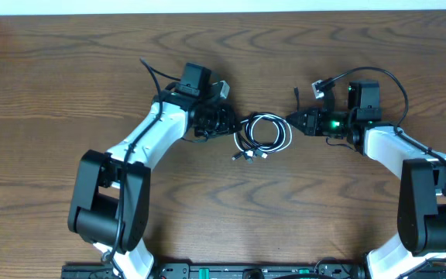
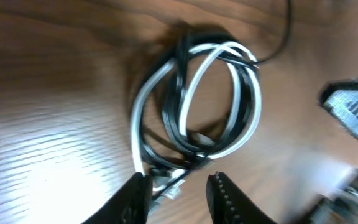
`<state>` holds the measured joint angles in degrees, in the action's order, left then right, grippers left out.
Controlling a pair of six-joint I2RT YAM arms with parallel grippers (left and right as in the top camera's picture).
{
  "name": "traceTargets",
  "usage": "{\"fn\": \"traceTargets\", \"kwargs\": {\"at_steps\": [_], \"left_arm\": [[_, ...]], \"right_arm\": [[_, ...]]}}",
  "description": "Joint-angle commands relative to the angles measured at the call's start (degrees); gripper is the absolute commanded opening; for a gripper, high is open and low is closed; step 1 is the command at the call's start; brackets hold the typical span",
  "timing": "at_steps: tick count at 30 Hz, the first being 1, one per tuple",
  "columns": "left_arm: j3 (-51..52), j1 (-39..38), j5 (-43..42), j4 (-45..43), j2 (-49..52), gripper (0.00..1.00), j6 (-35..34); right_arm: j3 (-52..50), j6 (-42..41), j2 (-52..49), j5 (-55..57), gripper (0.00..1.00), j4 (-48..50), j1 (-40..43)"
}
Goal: Untangle cables
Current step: 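Lower the coil to center and grip it with both grippers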
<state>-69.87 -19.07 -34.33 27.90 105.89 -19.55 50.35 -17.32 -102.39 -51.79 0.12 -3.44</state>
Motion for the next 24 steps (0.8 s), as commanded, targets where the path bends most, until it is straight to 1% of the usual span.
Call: {"fn": "traceTargets", "kwargs": {"at_steps": [1, 3, 6, 8, 12, 16, 21, 24], "left_arm": [[-0.9, -2.7, 11.3, 1.0, -0.3, 0.29, -0.1], [-0.9, -4.6, 15.6, 0.7, -0.3, 0.26, -2.0], [-0.9, -7.5, 22.6, -1.0, 0.0, 0.26, -2.2], [-0.9, -9.1, 25.4, -2.3, 0.7, 0.26, -2.2], [-0.9, -11.3, 26.0, -3.9, 2.9, 0.26, -5.2], [-0.9, -12.0, 26.1, -6.6, 5.6, 0.27, -5.7], [-0.9, -12.0, 26.0, -7.8, 7.3, 0.27, -6.7], [-0.9, -12.0, 26.0, -8.4, 7.3, 0.27, -6.7]], "right_arm": [[0.9, 0.4, 0.5, 1.1, 0.01, -1.4, 0.0], [1.1, 0.4, 0.5, 2.8, 0.01, -2.2, 0.0], [1.1, 0.8, 0.5, 4.6, 0.01, -2.7, 0.0], [1.1, 1.3, 0.5, 4.9, 0.01, -2.9, 0.0], [1.1, 1.6, 0.5, 5.0, 0.01, -2.9, 0.0], [1.1, 1.6, 0.5, 5.2, 0.01, -2.8, -0.2], [1.1, 1.6, 0.5, 5.4, 0.01, -2.5, -1.2], [1.1, 1.6, 0.5, 7.7, 0.01, -2.5, -2.1]]}}
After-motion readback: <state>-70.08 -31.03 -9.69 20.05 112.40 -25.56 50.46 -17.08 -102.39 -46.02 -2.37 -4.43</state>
